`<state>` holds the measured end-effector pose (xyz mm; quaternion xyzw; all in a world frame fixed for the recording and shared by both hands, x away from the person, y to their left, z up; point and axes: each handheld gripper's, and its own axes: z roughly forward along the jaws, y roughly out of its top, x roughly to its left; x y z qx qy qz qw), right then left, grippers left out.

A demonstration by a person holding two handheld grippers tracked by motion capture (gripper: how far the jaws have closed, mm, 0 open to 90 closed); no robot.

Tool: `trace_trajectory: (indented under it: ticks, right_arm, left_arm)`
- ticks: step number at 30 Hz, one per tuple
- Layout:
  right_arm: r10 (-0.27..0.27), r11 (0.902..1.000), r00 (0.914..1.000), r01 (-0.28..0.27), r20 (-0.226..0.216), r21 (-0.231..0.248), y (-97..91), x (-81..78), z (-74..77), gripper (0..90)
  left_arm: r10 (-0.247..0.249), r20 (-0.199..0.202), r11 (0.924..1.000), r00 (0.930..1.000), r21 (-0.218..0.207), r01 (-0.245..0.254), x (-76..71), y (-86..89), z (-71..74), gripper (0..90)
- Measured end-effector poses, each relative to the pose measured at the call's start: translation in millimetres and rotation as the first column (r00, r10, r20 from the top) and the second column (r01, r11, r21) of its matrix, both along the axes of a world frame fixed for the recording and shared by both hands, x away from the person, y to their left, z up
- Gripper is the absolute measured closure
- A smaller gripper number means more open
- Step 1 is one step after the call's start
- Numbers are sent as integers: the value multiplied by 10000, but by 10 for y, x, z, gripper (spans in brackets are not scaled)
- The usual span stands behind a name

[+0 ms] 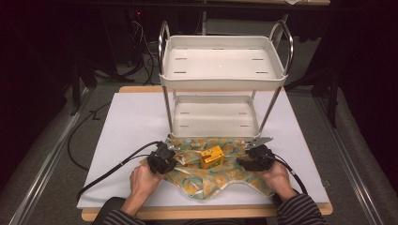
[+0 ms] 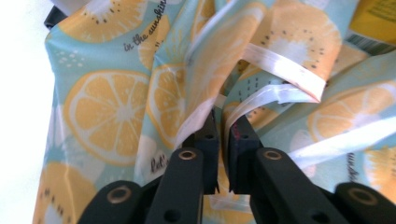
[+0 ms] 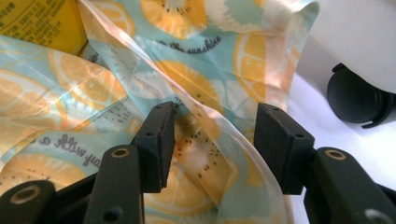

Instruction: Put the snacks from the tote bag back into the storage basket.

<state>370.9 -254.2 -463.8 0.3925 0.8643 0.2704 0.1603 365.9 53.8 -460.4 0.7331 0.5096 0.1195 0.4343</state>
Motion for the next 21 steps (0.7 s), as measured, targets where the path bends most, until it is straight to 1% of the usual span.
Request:
trace_trajectory:
  ticks: [1,3,5,7,9,11,14,17,18,21]
  right_arm:
    - [-52,10000,10000,52,8,-24,3,-16,2,496]
    - [-86,10000,9999,86,68,18,-3,-44,-4,497]
    - [-100,9999,9999,100,46,102,-13,-55,-8,496]
    - [-72,9999,10000,72,16,111,-16,-53,-7,496]
    - [-62,9998,10000,63,-70,205,-28,-40,-10,494]
    - [-104,9995,9998,110,-186,292,-33,-32,-10,493]
    - [-4,9998,10000,6,-89,179,-26,-33,-8,493]
    - [-47,9999,10000,48,-54,153,-21,-42,-7,494]
    - [-20,9999,10000,21,-48,146,-20,-41,-7,495]
    - [-77,9993,9994,89,-324,366,-48,-11,-8,488]
  left_arm:
    - [-39,-50,10000,10000,34,39,2,21,-1,870]
    - [141,-424,9998,9990,-112,-146,28,56,-21,872]
    - [125,-385,9999,9992,-32,-127,10,51,-28,873]
    - [65,-528,10000,9986,62,-62,13,54,-43,864]
    - [68,-657,9999,9978,135,-59,31,56,-67,828]
    - [78,-641,9998,9979,184,-67,35,57,-64,810]
    - [126,-490,9999,9987,37,-124,1,68,-11,788]
    - [185,-502,9997,9986,-121,-191,-33,85,46,740]
    - [197,-536,9997,9984,-158,-205,-41,87,64,737]
    - [284,-561,9989,9980,-361,-304,-40,85,100,737]
